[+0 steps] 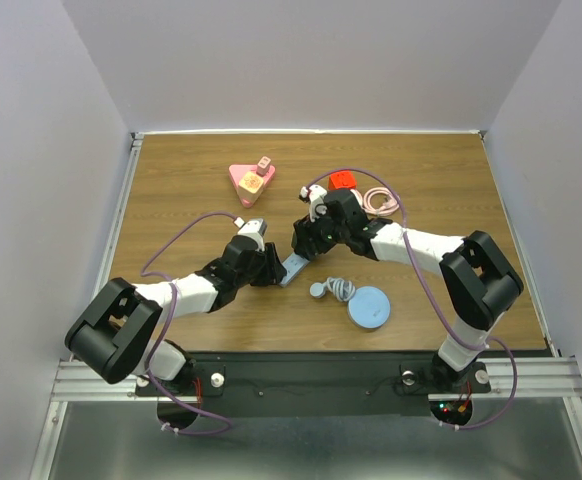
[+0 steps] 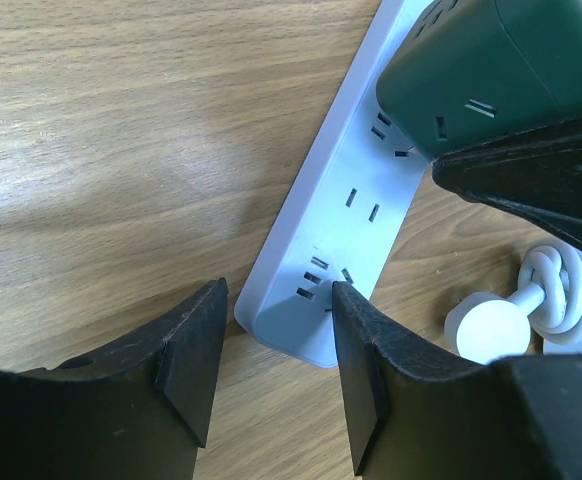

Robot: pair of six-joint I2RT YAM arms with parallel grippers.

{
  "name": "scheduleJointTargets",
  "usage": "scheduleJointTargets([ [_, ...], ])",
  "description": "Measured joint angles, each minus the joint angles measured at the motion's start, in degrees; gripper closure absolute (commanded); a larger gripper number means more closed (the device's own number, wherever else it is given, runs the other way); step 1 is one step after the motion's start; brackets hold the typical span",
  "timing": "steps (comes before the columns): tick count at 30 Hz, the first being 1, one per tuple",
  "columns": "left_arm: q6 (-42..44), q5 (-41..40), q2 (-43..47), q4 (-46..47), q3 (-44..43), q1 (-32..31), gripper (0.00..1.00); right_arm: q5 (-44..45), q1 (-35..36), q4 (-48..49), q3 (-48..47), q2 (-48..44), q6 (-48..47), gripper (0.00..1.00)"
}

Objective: Insert the plug

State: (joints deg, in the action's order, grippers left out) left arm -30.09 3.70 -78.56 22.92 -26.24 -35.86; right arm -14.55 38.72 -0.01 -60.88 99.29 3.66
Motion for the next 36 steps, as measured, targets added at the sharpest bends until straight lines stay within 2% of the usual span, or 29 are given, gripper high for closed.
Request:
scheduleJointTargets([
  [36,0.04,0.59,0.00,-0.04,0.00,0.31,0.45,2.80,1.49,-0.02,0.00,0.00,0.94,1.00],
])
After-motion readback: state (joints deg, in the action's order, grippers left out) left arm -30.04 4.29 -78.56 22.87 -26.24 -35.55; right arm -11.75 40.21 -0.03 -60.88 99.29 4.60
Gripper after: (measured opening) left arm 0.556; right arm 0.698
